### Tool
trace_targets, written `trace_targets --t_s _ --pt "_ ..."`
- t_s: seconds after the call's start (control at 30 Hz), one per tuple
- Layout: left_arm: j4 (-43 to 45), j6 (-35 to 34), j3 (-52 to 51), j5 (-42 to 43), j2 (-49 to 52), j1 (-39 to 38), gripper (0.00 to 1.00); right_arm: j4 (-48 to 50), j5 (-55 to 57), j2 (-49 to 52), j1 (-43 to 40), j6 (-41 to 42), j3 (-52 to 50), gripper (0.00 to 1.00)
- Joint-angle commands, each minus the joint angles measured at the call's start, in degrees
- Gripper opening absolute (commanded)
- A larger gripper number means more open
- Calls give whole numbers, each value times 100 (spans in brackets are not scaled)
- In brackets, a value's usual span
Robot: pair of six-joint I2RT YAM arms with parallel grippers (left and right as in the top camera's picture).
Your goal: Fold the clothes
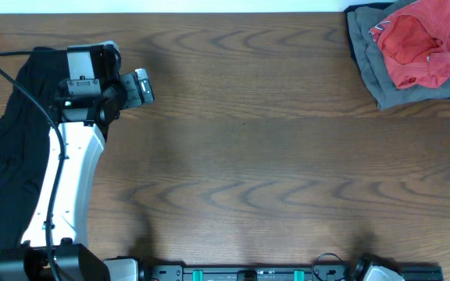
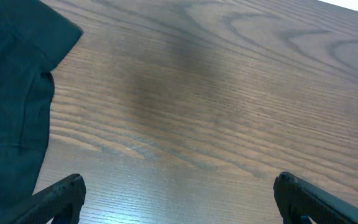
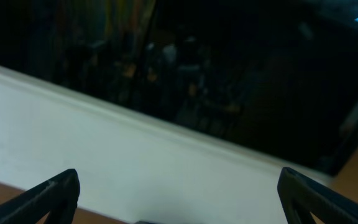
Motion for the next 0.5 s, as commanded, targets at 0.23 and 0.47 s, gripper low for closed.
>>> trace_targets --t_s 0.23,0.47 --pt "4 -26 13 -68 66 28 98 -1180 918 -1360 -20 -153 -166 99" --pt "4 -26 13 -68 66 28 98 -767 1307 -2664 651 103 -2568 99"
